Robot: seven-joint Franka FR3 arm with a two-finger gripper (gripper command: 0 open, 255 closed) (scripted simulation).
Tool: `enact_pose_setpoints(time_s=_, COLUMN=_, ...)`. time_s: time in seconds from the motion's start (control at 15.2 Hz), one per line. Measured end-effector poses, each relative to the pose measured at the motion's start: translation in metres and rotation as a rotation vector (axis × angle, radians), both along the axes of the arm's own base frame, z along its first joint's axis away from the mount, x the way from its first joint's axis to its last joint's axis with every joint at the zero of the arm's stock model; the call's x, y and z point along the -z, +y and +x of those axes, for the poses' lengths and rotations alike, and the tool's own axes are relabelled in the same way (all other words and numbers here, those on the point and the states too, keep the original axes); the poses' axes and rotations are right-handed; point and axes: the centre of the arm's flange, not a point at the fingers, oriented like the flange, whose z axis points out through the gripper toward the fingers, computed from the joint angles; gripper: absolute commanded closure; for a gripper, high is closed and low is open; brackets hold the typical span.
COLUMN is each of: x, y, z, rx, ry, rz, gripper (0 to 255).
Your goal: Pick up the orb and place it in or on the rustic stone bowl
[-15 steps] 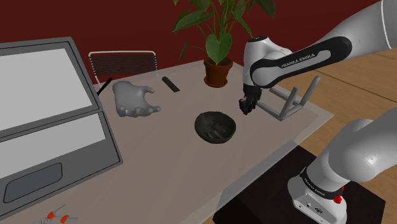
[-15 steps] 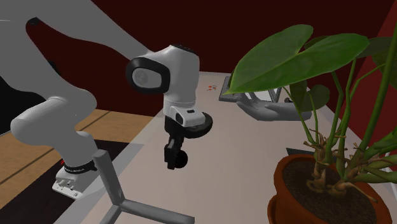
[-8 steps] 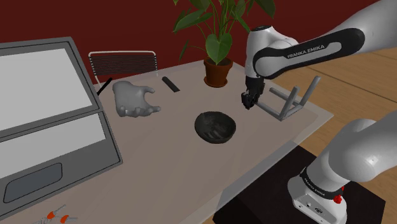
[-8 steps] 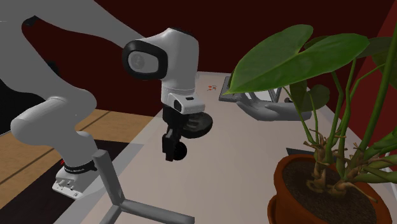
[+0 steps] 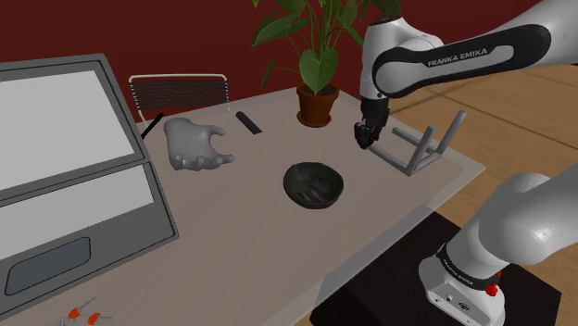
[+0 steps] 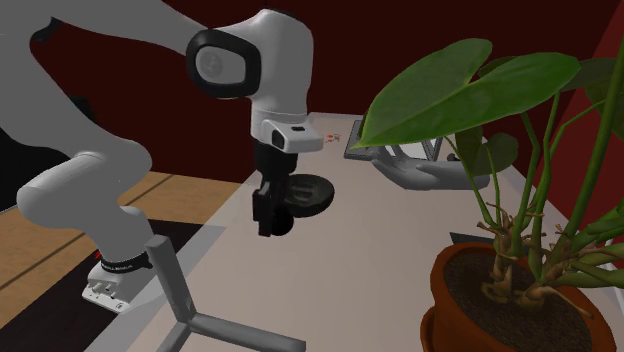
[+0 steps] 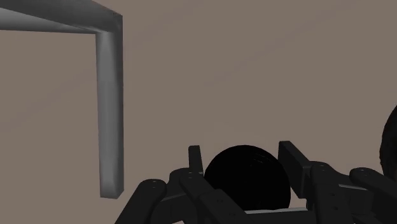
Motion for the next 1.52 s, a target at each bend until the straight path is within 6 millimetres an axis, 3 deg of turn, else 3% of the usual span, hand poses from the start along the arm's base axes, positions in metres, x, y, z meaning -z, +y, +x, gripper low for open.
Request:
enact_pose_setpoints(time_s=0.53, x=-0.039, y=0.006, z=-0.001, rx=0.0, ry=0.0, rz=0.0, gripper=255)
enact_pose_setpoints(time_s=0.73, x=-0.038, y=0.037, z=0.002, rx=-0.001, ry=0.0, rz=0.0, gripper=255)
enact_pose_setpoints(time_s=1.52, x=-0.039, y=0.197, z=0.006, rx=-0.001, ry=0.001, rz=0.0, gripper=255)
